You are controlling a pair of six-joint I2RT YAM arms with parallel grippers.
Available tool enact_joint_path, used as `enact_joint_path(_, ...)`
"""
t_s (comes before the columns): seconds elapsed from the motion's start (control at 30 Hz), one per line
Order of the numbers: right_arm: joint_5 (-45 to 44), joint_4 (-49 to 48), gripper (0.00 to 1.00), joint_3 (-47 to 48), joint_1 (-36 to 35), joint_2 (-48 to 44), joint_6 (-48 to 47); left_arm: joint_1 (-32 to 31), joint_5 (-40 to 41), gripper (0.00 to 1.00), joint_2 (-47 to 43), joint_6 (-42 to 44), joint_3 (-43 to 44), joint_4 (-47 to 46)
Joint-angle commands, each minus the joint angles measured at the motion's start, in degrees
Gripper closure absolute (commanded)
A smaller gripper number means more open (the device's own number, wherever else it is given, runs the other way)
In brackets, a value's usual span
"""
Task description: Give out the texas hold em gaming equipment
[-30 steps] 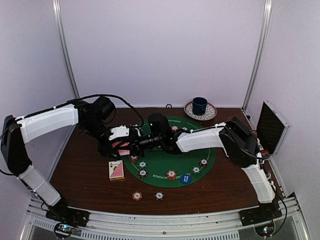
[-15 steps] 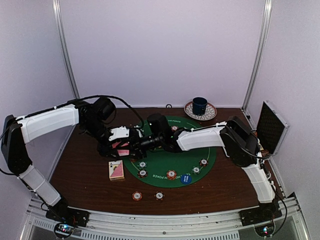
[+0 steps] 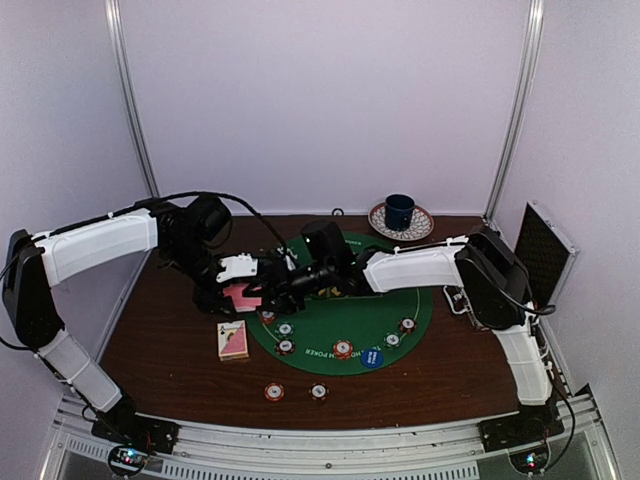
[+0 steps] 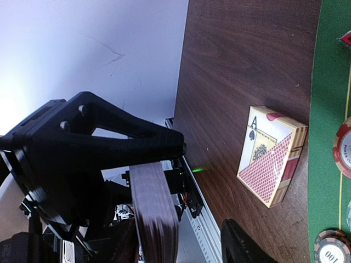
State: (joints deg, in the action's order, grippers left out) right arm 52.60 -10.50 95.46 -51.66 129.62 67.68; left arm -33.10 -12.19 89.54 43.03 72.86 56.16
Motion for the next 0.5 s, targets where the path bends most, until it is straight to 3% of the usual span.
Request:
enact_joint_path(0.0, -1.42, 4.18, 0.48, -2.15, 0.59, -2.80, -2.46, -0.12, 0.22, 0.80, -1.99, 0.77, 0.80, -0.35)
enact_joint_path(0.2, -0.86, 0.67, 0.49, -2.87, 0.59, -4.21, -0.32, -0.12, 0.35, 0.81, -2.15, 0.41, 0.29, -0.74)
enact_joint_path(0.47, 0.81, -15.05, 0.71, -5.34, 0.68, -5.00, 11.08, -0.12, 1.85, 0.89, -2.11, -0.07, -1.24, -2.58)
